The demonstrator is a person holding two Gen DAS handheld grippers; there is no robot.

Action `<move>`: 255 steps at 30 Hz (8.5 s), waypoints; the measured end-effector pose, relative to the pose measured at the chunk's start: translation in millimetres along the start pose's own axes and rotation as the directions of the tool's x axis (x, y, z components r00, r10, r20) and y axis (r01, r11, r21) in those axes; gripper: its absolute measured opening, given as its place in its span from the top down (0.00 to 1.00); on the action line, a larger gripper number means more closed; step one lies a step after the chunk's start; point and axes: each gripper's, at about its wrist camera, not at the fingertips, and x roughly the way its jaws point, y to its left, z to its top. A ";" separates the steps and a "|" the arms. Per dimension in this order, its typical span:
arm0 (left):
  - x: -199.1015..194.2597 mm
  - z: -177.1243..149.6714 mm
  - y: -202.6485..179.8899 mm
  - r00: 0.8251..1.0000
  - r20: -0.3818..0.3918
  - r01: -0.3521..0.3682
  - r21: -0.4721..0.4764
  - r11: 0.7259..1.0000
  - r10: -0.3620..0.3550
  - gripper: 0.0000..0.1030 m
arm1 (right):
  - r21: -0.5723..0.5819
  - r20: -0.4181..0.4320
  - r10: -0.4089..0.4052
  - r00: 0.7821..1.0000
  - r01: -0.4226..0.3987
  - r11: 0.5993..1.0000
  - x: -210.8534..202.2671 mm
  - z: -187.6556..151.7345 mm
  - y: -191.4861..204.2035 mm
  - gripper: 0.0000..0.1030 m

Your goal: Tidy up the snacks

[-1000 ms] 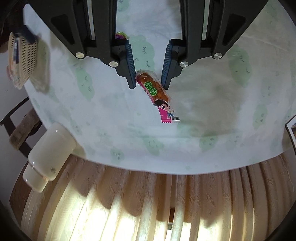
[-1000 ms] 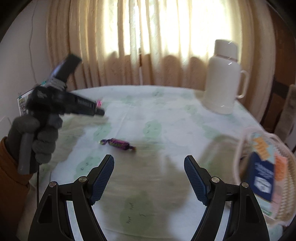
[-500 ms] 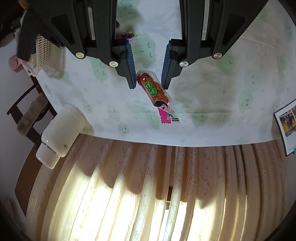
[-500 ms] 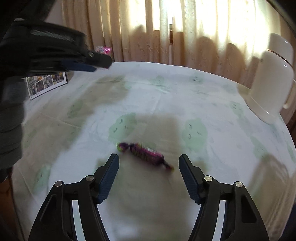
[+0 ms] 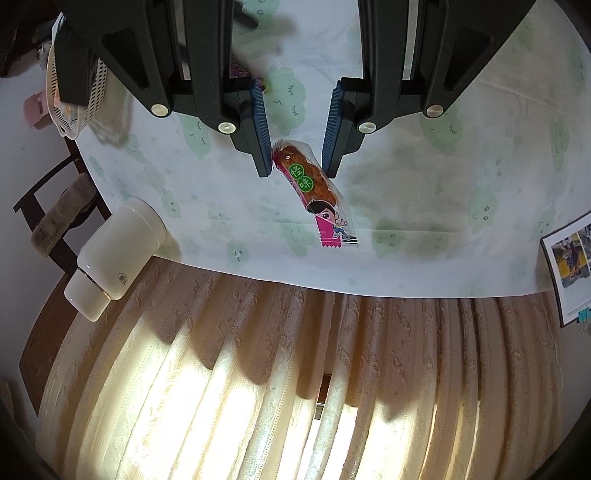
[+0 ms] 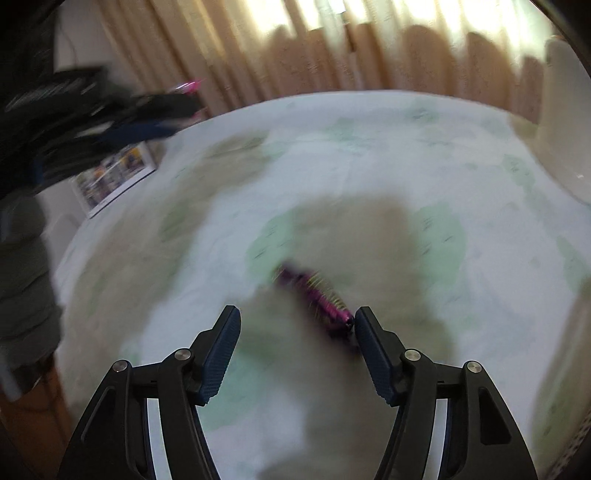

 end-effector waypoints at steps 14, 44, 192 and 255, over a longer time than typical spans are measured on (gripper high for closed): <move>0.1 1.2 2.2 1.000 -0.005 -0.004 -0.008 1.000 0.004 0.76 | -0.158 0.070 -0.280 0.957 0.288 0.945 22.6 3.7 28.3 0.77; -38.3 -3.9 -36.1 0.996 0.043 0.074 0.071 0.995 -0.077 0.76 | 0.187 0.304 -0.334 0.892 0.288 0.939 -133.6 -45.4 -11.0 0.84; -38.5 -148.6 -294.4 0.989 0.143 -0.117 0.563 0.818 0.043 0.16 | 0.473 0.411 -0.549 0.728 0.345 0.811 -270.4 -191.6 -123.2 0.17; -39.2 -169.5 -265.1 0.954 0.260 -0.279 0.572 0.772 0.152 0.00 | 0.334 0.344 -0.626 0.700 0.532 0.778 -245.5 -184.0 -89.7 0.03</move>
